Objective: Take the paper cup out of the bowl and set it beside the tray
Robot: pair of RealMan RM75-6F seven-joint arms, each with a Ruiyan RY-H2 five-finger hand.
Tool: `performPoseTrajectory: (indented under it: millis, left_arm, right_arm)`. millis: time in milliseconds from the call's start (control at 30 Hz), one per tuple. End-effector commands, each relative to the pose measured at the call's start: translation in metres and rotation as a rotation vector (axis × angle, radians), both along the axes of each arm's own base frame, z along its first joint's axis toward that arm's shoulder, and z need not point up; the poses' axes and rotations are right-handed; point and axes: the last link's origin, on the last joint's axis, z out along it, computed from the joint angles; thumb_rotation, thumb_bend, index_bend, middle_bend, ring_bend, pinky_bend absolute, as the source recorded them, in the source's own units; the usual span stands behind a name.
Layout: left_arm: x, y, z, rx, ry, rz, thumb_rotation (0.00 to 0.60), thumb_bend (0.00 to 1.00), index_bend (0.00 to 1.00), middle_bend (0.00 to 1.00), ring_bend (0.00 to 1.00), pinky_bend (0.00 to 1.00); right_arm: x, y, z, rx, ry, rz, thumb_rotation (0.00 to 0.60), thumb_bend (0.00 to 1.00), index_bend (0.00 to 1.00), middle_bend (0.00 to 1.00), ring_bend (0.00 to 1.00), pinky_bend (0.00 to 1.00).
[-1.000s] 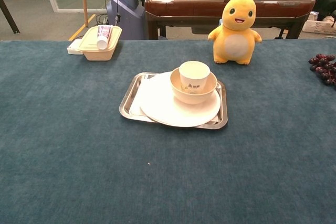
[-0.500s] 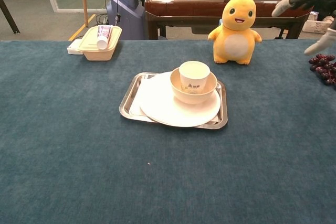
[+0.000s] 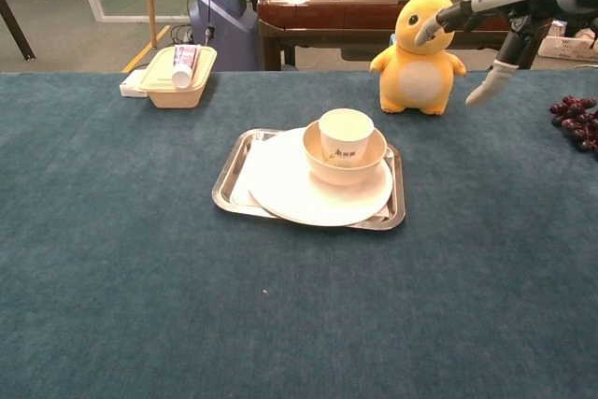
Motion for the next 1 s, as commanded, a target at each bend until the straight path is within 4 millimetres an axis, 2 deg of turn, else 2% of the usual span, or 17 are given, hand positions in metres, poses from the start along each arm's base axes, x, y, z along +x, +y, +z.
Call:
performPoseTrajectory:
  millis: [33, 600, 1000]
  left_arm:
    - [0.000, -0.001, 0.001, 0.004, -0.002, -0.001, 0.600, 0.32, 0.00, 0.00, 0.00, 0.00]
    - [-0.001, -0.004, 0.010, 0.026, -0.019, -0.001, 0.600, 0.32, 0.00, 0.00, 0.00, 0.00]
    - [-0.003, -0.007, 0.014, 0.029, -0.034, -0.004, 0.600, 0.32, 0.00, 0.00, 0.00, 0.00]
  right_arm:
    - [0.004, -0.001, -0.007, 0.016, 0.010, 0.009, 0.600, 0.10, 0.02, 0.00, 0.00, 0.00]
    - [0.043, -0.015, -0.054, 0.087, 0.044, 0.067, 0.600, 0.10, 0.02, 0.00, 0.00, 0.00]
    - [0.051, -0.026, -0.085, 0.108, 0.079, 0.077, 0.600, 0.10, 0.02, 0.01, 0.00, 0.00]
